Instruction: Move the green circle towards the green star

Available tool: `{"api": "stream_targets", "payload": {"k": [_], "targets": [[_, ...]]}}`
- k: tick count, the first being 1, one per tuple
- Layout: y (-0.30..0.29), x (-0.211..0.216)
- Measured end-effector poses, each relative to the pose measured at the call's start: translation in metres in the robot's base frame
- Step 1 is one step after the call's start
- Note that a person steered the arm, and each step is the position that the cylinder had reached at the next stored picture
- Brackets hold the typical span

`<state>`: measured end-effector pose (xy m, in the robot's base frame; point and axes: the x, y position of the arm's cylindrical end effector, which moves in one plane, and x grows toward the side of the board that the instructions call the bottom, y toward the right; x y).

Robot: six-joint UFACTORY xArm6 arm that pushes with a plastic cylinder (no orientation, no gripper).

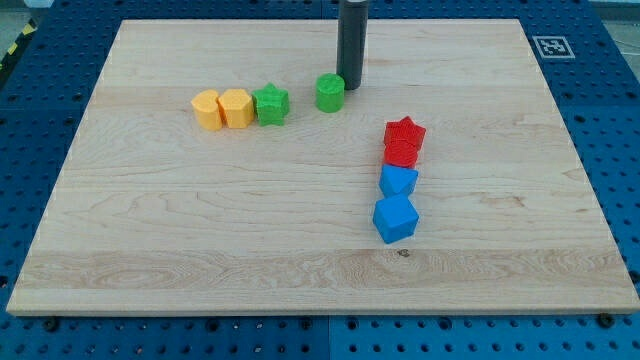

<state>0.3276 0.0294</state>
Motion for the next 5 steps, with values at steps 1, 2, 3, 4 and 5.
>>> {"api": "stream_targets", "payload": {"k": [1, 2, 3, 4, 5], "targets": [[-0.014, 0.005], [-0.03, 0.009], [-0.03, 0.009], [-0.037, 0.013], [-0.044, 0.013]]}}
